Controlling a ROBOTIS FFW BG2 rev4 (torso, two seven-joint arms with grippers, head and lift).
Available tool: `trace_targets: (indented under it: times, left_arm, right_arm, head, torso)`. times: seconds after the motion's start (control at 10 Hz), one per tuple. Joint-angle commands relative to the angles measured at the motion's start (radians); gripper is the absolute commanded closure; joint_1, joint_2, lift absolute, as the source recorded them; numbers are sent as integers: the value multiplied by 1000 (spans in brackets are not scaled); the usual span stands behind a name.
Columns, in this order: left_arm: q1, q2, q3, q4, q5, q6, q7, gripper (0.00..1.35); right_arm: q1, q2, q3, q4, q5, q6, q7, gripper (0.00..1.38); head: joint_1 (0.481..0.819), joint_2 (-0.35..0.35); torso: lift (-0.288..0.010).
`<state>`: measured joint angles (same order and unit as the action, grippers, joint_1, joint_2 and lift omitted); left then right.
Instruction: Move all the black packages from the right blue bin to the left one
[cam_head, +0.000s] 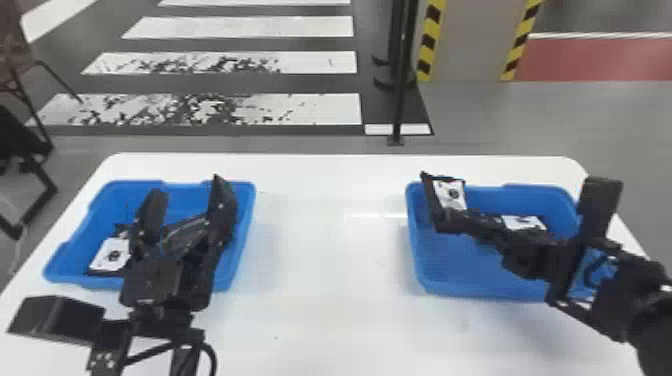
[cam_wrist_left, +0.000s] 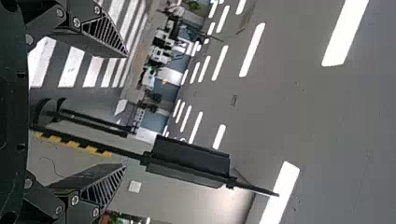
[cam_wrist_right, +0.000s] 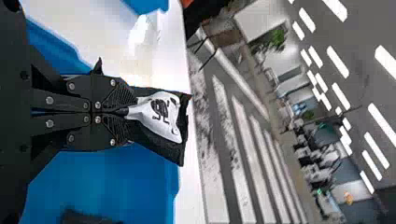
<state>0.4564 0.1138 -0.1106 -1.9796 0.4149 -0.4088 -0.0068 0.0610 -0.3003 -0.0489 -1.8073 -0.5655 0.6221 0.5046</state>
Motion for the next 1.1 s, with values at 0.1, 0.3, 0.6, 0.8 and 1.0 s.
trace_targets:
  times: [0.1, 0.3, 0.6, 0.8, 1.0]
  left_arm:
    - [-22, 10, -55, -44, 243, 139, -47, 245]
    - [-34, 13, -75, -44, 273, 188, -62, 245]
    - [-69, 20, -101, -44, 267, 284, -104, 245]
    - [-71, 23, -109, -46, 267, 303, -113, 245]
    - [-76, 26, -111, -54, 261, 330, -125, 309]
  right_arm:
    - [-93, -46, 182, 54, -186, -92, 121, 1176]
    - [-113, -57, 300, 17, -270, -97, 132, 1176]
    - [-164, -63, 432, 39, -326, -109, 130, 1176]
    - [-179, -65, 466, 49, -334, -117, 130, 1174]
    - [-184, -66, 478, 51, -340, -124, 130, 1174]
  head:
    - [695, 68]
    - [695, 132]
    - [695, 181]
    - [695, 192]
    - [695, 196]
  torso:
    - [-170]
    - [-170]
    - [-170]
    - [-170]
    - [-170]
